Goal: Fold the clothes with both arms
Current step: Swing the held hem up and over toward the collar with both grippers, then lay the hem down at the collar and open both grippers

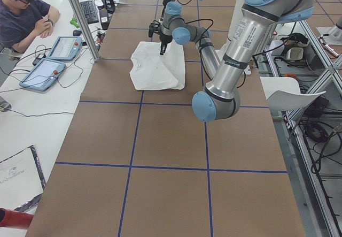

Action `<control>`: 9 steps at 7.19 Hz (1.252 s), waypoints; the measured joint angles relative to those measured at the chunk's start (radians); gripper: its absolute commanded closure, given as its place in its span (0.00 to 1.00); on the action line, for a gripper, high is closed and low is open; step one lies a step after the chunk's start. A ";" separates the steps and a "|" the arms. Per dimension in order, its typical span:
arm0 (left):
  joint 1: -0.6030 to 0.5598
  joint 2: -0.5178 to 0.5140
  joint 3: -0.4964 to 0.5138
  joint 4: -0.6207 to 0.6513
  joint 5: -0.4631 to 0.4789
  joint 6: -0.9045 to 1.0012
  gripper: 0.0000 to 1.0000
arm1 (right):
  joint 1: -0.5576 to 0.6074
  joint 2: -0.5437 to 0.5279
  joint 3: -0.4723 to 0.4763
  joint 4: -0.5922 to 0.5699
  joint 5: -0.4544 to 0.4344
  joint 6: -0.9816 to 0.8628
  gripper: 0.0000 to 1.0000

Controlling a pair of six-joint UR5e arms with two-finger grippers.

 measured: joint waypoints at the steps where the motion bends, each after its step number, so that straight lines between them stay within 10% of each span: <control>1: -0.022 -0.001 0.056 -0.047 0.002 0.031 1.00 | 0.003 0.042 -0.063 0.014 -0.001 0.000 1.00; 9: -0.083 -0.033 0.466 -0.359 0.070 0.127 1.00 | 0.029 0.081 -0.356 0.252 -0.002 -0.013 1.00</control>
